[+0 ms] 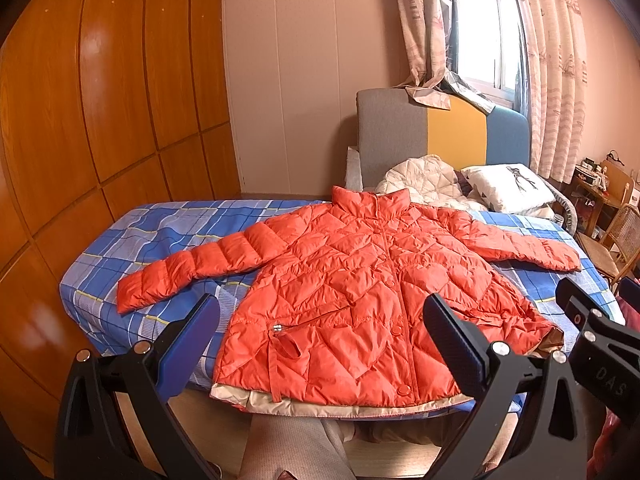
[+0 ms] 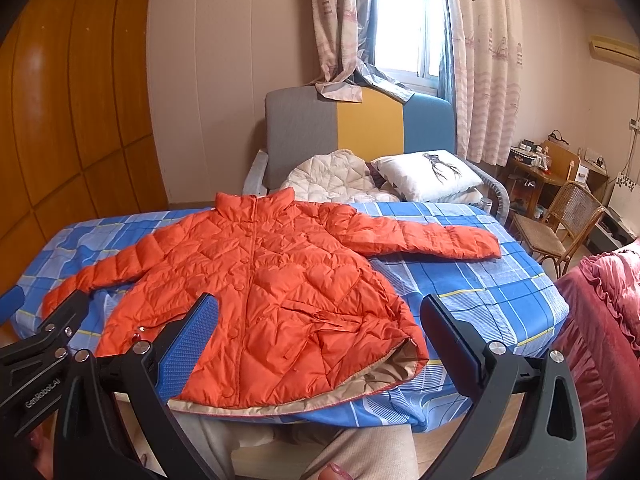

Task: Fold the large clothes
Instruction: 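Reach the right tool to the jacket sleeve cuff and close on it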

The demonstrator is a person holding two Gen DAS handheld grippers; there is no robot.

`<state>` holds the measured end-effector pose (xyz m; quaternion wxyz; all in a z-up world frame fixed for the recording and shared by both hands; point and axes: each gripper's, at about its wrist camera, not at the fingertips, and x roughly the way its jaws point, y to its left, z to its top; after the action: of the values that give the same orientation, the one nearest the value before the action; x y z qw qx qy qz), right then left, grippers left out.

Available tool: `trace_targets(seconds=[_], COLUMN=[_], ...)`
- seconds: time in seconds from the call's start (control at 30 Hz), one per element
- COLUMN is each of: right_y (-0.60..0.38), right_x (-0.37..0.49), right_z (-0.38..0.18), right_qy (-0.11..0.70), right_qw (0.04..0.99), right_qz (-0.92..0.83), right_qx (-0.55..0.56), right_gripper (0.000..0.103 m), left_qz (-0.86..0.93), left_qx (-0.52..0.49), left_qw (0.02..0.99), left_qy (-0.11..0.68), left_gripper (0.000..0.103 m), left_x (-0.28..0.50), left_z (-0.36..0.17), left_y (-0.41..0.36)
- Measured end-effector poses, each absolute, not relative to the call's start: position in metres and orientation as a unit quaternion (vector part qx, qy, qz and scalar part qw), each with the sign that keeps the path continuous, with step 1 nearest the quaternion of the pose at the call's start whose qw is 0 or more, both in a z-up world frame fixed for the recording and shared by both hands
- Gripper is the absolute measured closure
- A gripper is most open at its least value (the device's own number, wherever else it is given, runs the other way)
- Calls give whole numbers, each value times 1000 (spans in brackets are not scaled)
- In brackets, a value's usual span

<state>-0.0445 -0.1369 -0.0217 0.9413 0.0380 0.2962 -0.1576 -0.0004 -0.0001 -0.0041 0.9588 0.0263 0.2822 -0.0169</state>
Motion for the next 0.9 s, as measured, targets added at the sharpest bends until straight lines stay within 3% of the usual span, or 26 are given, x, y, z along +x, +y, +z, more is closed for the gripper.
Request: trace_targets(seconds=[0.23,0.4,0.73,0.9], right_y=[-153,-195,-331,-393], right_x=[-26,11,92,106], right_z=[-28,-54,-149,-181], right_qy=[278,262,384,416], right_qw=[949,954,894,859], right_qz=[-148,-143,-203,-178], right_qx=[13,36,113,240], right_gripper=[3,3,3,3], left_qz=[-30,-79,-4,11], left_qx=[9,-57,-40,-55], left_qw=[955,949,929,911], left_qy=[296,300,367,408], left_gripper=[2,2,2,2], left_x=[16,43,138,180], left_z=[-10,-31,-104,-135], left_y=[6,25,37,45])
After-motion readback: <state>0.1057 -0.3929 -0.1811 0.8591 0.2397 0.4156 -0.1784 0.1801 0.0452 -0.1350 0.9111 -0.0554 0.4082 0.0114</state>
